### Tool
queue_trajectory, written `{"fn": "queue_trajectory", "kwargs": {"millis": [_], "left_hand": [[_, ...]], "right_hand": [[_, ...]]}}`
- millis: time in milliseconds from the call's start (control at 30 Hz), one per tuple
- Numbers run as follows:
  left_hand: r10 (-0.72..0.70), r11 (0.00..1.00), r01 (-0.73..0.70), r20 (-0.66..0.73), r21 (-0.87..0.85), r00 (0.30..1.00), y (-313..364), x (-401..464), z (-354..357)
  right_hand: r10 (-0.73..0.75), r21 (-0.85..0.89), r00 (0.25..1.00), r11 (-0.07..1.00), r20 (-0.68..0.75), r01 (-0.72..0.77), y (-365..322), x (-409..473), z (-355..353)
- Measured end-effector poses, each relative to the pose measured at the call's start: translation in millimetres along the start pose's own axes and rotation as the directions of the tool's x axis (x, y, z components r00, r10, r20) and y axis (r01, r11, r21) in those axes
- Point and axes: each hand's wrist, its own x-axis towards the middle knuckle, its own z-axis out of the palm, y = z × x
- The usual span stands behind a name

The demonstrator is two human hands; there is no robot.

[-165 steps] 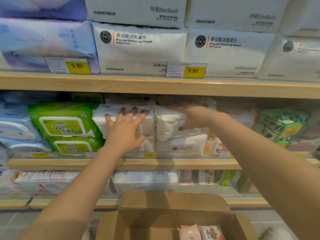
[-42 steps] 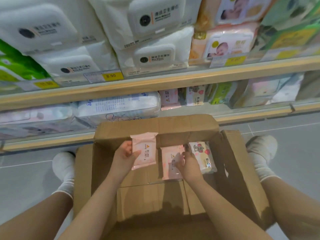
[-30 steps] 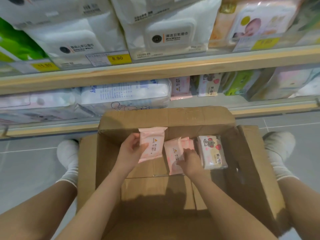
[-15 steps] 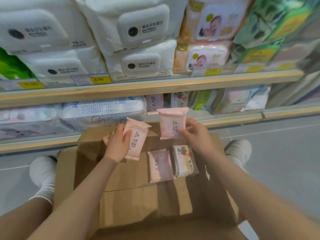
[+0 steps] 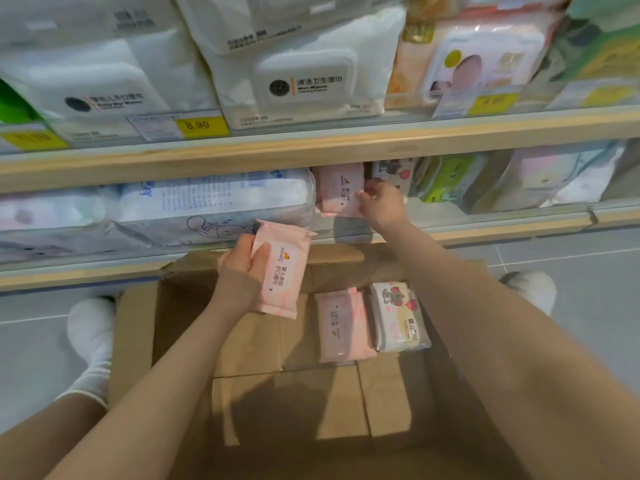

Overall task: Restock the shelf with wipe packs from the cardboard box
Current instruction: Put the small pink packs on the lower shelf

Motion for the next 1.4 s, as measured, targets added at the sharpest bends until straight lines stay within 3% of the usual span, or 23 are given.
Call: {"fn": "queue_trajectory", "kwargs": {"millis": [267,400,533,667,833,933,1067,1233,1400], "left_hand": [[0.015,0.999,-0.015,-0.003,-0.045,1.0,-4,2,3],[-0.003,1.0,0.003,-0.043,0.018,0.999,7,-5,8],[-0.019,0.999,0.021,-0.041,0.045,0.999,21,-8,9],[0.075,0.997,-0.075,-0.004,0.007,0.997,32,-18,11],[0.131,0.991,-0.131,0.009,-0.011,0.991,38,-23,12],[0.204,0.957,-0.211,0.055,0.198,0.977,20,-17,5],[0.352,0.739,-0.362,0.133,0.569,0.927,-9,-13,3],[0.392,0.671,-0.364,0.107,0.646,0.914,-15,-9,9],[0.477,0.64,-0.385,0.05,0.665,0.878,-21,-5,14]], "right_hand": [[0.025,0.043,0.996,0.999,0.087,-0.029,0,2,6],[-0.031,0.087,0.996,0.996,0.089,0.024,-9,-37,-11],[-0.075,0.134,0.974,0.99,0.214,0.047,-10,-94,-16],[-0.099,0.221,0.941,0.975,0.323,0.027,-11,-116,-2],[-0.085,0.294,0.957,0.956,0.276,0.0,-20,-123,9],[-0.151,0.256,0.97,0.962,0.192,0.099,-24,-121,-9],[-0.226,0.115,0.973,0.969,0.056,0.219,-33,-103,-40],[-0.29,0.003,0.956,0.957,-0.036,0.29,-32,-70,-42],[-0.161,-0.052,0.986,0.986,-0.031,0.16,-21,-32,-21]]}}
